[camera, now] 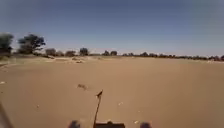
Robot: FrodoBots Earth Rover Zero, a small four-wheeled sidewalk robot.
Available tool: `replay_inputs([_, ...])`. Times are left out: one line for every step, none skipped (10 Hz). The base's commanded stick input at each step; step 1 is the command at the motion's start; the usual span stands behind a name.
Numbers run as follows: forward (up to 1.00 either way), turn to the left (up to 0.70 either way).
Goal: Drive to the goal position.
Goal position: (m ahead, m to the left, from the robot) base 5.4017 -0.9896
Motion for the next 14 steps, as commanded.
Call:
replay_inputs([0.70,0.00])
replay_inputs([0.70,0.00])
replay_inputs([0.70,0.00])
replay_inputs([0.70,0.00])
replay_inputs([0.70,0.00])
replay_inputs([0.70,0.00])
replay_inputs([0.70,0.00])
replay_inputs([0.70,0.00])
replay_inputs([0.70,0.00])
replay_inputs([0.70,0.00])
replay_inputs([0.70,0.00])
replay_inputs([0.70,0.00])
replay_inputs([0.70,0.00])
replay_inputs([0.70,0.00])
